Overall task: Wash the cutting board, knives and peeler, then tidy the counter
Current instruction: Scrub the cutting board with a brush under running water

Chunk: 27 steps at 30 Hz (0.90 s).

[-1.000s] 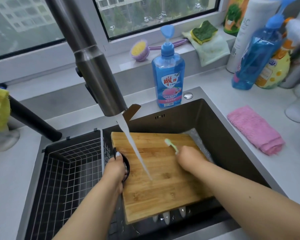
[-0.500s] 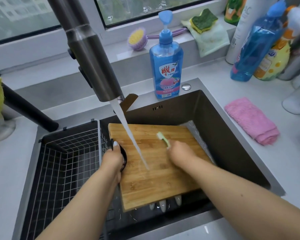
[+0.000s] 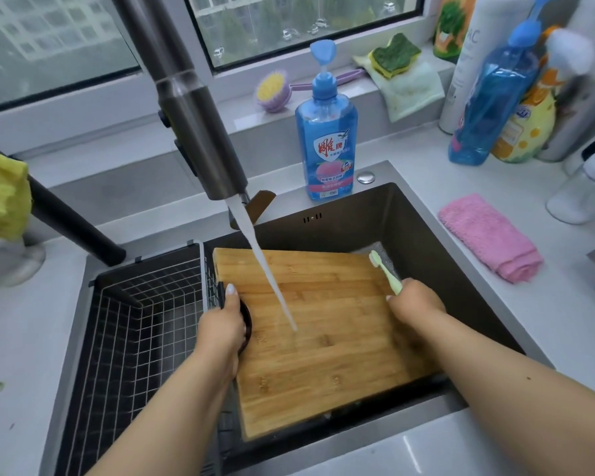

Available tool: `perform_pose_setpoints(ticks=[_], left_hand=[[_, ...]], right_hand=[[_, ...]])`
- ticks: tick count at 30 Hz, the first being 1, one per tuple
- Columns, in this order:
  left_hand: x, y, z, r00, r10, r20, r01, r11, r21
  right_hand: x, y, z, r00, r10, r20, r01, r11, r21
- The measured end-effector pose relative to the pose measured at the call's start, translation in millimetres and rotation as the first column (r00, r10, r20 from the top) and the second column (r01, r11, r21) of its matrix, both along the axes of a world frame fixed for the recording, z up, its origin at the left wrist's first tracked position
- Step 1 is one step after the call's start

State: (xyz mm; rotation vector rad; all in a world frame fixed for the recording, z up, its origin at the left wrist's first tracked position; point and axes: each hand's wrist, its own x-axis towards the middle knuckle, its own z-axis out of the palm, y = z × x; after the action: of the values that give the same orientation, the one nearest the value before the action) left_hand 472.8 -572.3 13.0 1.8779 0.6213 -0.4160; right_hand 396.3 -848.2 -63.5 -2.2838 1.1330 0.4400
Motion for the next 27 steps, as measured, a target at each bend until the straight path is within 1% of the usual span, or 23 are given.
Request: perform_pose_setpoints(ticks=[4, 7, 9, 11, 13, 14, 17, 21, 27], left_hand=[[-17, 13, 25, 0.999, -0.018, 0.032, 0.020, 0.998, -0.051], [-22, 24, 42, 0.997, -0.037, 0.070, 0.041, 0.998, -0.047], [-24, 29, 52, 0.994, -0.050, 0.100, 0.054, 0.998, -0.033], [-25, 35, 60, 0.988, -0.074, 0.136, 0.077, 0.997, -0.015], [-26, 40, 66, 0.983, -0.090, 0.162, 0.093, 0.996, -0.010], [-26, 41, 68, 0.982, -0.091, 0.166, 0.094, 0.995, -0.014], [-30, 45, 72, 0.981, -0.089, 0.170, 0.094, 0.995, -0.023], [-32, 49, 77, 0.978, -0.078, 0.194, 0.083, 0.996, -0.016], [-25, 68, 88, 0.964, -0.081, 0.251, 0.073, 0.996, 0.043]], right_hand=[[-1, -7, 7, 0.994, -0.081, 0.069, 0.077, 0.996, 0.052], [1, -9, 12, 0.983, -0.177, 0.044, 0.171, 0.979, 0.110], [4, -9, 14, 0.970, -0.240, 0.037, 0.228, 0.953, 0.197], [7, -9, 12, 0.934, -0.354, 0.043, 0.318, 0.880, 0.353], [9, -9, 7, 0.876, -0.479, 0.047, 0.390, 0.764, 0.513], [8, -9, 4, 0.852, -0.522, 0.034, 0.415, 0.714, 0.564], [4, -4, 9, 0.822, -0.569, -0.007, 0.443, 0.632, 0.636], [3, -3, 17, 0.766, -0.643, 0.008, 0.454, 0.550, 0.701], [1, 0, 27, 0.715, -0.699, -0.003, 0.399, 0.404, 0.823]])
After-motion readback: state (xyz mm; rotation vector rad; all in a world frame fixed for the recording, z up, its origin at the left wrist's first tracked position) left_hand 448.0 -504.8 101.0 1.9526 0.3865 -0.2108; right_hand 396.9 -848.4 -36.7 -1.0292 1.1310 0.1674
